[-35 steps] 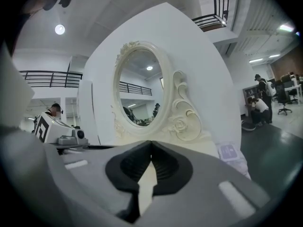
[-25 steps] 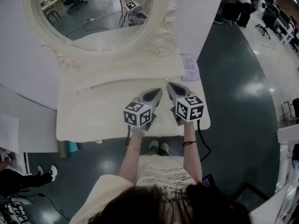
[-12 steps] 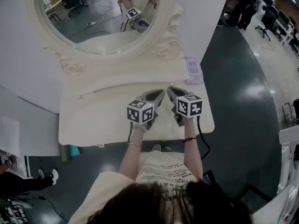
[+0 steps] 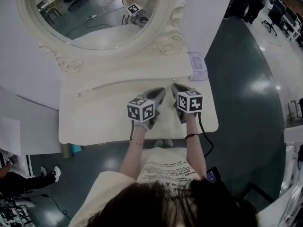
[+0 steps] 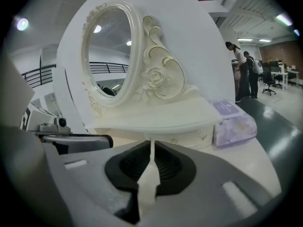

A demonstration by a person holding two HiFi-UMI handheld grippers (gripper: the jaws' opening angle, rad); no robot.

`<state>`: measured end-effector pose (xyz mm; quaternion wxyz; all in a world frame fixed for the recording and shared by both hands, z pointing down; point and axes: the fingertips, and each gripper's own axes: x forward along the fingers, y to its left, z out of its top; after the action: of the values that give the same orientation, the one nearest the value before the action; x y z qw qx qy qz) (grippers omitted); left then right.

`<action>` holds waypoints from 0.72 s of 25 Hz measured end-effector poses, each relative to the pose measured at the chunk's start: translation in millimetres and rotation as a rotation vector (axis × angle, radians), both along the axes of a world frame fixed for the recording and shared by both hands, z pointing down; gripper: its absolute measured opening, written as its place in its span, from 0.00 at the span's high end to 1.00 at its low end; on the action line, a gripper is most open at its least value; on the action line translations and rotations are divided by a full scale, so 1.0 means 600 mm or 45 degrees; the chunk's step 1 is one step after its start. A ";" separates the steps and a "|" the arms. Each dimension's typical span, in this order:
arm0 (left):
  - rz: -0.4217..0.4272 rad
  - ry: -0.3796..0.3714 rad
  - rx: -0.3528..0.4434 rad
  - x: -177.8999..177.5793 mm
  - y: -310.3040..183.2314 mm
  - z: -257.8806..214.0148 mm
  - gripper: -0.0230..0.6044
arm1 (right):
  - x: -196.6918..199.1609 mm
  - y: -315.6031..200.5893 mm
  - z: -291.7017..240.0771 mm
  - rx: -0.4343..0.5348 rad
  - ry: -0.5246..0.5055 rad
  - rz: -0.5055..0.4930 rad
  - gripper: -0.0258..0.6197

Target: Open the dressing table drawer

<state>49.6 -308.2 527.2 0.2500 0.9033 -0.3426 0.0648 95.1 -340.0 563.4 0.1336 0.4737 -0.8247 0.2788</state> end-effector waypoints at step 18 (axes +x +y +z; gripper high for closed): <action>-0.033 -0.010 -0.057 0.013 -0.030 0.040 0.97 | 0.032 -0.045 0.067 -0.132 0.072 0.088 0.77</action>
<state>57.5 -326.1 551.5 0.2697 0.8927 -0.3536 0.0730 114.2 -366.9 603.7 0.1715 0.5022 -0.7881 0.3119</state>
